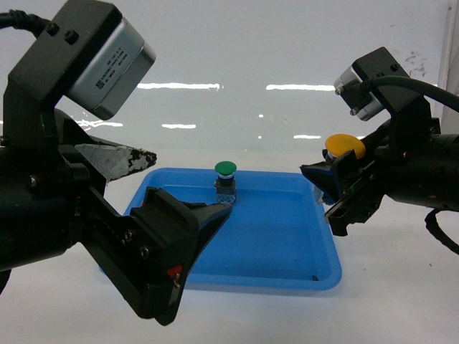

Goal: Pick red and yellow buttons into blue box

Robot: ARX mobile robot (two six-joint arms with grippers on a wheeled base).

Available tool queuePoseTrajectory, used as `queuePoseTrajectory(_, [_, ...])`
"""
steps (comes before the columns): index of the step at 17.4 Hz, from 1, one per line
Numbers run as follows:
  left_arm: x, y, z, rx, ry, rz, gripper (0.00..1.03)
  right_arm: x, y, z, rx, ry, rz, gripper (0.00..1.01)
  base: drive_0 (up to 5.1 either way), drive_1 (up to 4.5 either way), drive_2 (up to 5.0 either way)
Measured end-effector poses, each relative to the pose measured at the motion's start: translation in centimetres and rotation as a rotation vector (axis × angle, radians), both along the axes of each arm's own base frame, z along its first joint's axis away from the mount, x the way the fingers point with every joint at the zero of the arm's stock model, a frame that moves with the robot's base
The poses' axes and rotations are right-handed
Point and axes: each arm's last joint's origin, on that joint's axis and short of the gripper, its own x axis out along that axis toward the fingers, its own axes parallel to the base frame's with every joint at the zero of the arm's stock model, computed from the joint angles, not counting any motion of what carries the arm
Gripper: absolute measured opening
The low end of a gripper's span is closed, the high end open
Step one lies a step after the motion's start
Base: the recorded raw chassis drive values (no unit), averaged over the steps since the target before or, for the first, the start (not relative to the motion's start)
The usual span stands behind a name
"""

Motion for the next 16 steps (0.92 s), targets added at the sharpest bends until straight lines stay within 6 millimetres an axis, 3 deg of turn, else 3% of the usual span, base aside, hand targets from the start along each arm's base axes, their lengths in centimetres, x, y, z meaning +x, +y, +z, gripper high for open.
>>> queuePoseTrajectory(6, [4.7,0.7,-2.8,0.106,-0.007,0.120,0.98,0.0,0.0,0.0,0.000,0.000,0.000,0.36,0.0,0.00,0.0])
queuePoseTrajectory(8, [6.1,1.8,-4.1,0.138,0.015,0.191,0.98,0.0,0.0,0.0,0.000,0.000,0.000,0.36,0.0,0.00,0.0])
queuePoseTrajectory(12, [7.6,3.3,-5.0,0.158,0.035,0.297,0.98,0.0,0.0,0.0,0.000,0.000,0.000,0.36,0.0,0.00,0.0])
queuePoseTrajectory(16, [8.0,2.6,-4.8,0.091,0.104,0.270,0.98,0.0,0.0,0.0,0.000,0.001,0.000,0.36,0.0,0.00,0.0])
